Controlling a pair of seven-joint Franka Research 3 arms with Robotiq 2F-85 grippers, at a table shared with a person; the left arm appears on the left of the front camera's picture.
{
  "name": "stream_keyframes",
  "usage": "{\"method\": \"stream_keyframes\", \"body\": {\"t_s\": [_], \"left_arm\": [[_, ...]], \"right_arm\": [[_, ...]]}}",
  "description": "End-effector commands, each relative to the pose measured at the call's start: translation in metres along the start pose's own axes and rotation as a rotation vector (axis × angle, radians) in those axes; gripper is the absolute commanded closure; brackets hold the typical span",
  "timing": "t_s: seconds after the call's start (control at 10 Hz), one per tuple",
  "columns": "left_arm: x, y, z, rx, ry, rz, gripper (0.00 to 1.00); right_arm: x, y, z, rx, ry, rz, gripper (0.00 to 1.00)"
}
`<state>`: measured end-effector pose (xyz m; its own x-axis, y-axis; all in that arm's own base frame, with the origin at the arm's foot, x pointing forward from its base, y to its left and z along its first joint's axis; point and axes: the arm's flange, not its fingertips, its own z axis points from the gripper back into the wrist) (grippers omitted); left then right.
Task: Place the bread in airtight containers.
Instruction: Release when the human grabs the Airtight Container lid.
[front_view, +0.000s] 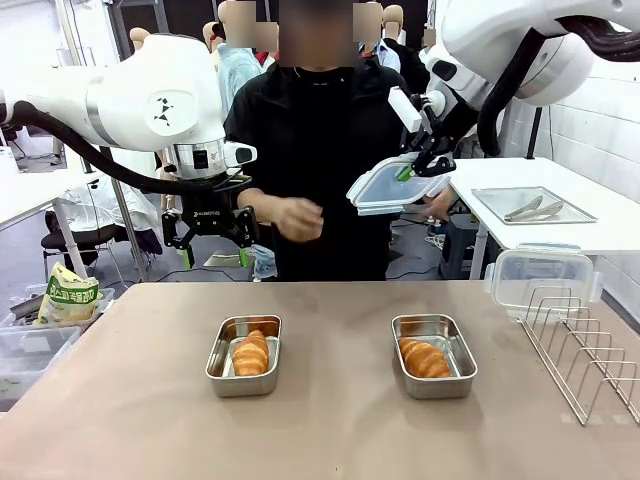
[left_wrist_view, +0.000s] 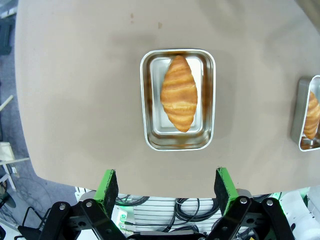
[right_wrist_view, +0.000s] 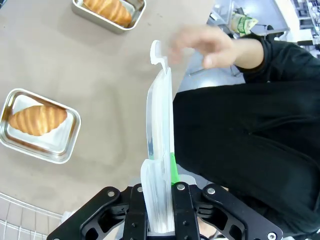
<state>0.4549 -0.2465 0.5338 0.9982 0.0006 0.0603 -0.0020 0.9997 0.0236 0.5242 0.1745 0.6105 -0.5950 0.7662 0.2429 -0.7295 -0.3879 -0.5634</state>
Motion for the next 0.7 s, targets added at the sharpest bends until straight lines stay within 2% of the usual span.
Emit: {"method": "stream_keyframes", "body": {"t_s": [0.0, 0.6], "left_arm": [[0.0003, 0.0017, 0.002, 0.015, -0.012, -0.003, 0.0], [0.0003, 0.0017, 0.002, 0.015, -0.012, -0.003, 0.0]], "right_arm": [[-0.0011, 0.0028, -0.0015, -0.011, -0.002, 0.012, 1.0], [-0.0011, 0.0028, -0.0015, -0.011, -0.002, 0.012, 1.0]]}}
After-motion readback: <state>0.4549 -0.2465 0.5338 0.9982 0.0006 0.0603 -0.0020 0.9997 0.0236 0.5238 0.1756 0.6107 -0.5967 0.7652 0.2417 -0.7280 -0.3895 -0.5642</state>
